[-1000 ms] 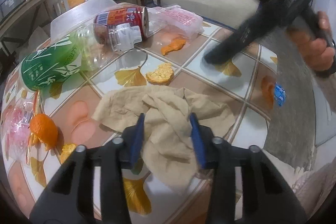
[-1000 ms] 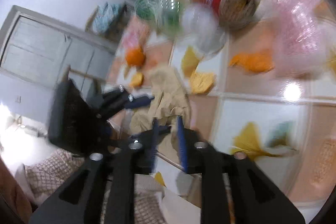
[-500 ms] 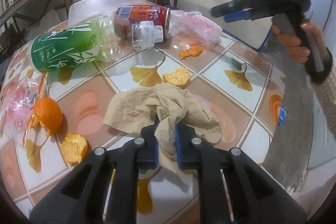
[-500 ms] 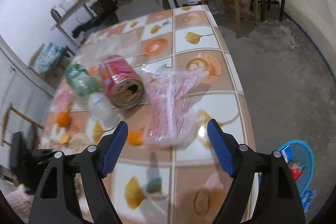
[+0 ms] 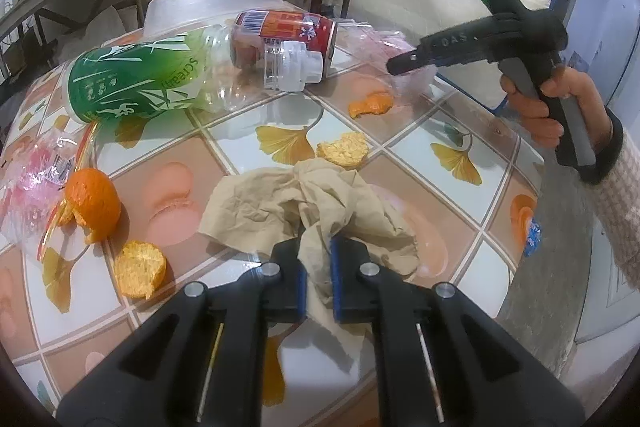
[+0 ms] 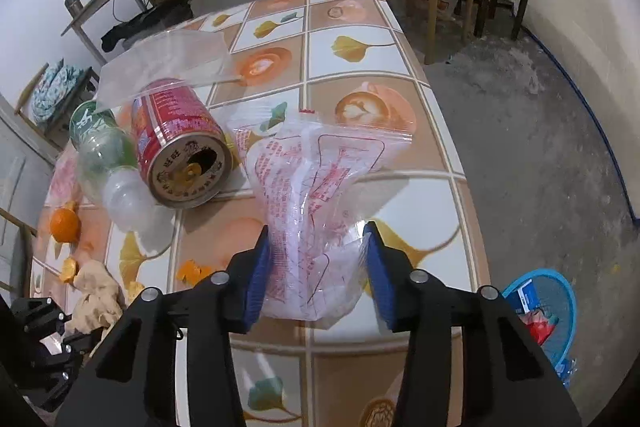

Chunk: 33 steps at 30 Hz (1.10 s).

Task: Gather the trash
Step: 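Grasp the clear plastic bag with the right tool while the left holds the paper, then carry tan paper and clear bag over the blue wastebasket and release both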

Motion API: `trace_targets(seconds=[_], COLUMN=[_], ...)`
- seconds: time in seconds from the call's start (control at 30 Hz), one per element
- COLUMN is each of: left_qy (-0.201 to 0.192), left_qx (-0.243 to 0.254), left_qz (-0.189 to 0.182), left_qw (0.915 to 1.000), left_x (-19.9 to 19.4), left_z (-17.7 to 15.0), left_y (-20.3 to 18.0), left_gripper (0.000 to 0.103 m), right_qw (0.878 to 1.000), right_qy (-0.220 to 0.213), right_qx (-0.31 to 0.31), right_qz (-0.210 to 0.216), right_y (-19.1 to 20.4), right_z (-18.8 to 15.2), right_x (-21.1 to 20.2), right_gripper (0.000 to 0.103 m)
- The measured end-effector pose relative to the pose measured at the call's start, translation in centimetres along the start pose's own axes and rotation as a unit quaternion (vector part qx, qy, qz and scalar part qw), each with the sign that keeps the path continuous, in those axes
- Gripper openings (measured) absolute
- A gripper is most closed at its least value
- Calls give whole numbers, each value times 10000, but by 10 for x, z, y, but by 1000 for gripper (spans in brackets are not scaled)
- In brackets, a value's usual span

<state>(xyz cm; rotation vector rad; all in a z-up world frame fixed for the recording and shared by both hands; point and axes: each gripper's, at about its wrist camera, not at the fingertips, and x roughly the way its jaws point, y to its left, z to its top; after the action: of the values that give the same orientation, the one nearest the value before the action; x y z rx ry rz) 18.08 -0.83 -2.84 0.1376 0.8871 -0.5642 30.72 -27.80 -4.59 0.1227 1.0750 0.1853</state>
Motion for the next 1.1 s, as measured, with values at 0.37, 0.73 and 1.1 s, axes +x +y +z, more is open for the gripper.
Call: trace_targets(seconds=[0.37,0.73,1.1], left_qy=[-133,-513,-733], left_qx=[-207,-245,338], left_qz=[26,-225,-1174], left_qw=[9997,9981,9898], left_x=[-20,-48,-28], left_z=[-3,10,57], left_y=[3,-32,-137], left_gripper=[7,7,7], right_qw=[9987,9942,9862], right_qy=[-356,-820,-1285], right_qx=[275,455,996], right_qz=[250,530,306], right_y=[-9,-25,-83], right_z=[-24,-63,-114], right_x=[-49,-111,-172], right_gripper=[25,25,25])
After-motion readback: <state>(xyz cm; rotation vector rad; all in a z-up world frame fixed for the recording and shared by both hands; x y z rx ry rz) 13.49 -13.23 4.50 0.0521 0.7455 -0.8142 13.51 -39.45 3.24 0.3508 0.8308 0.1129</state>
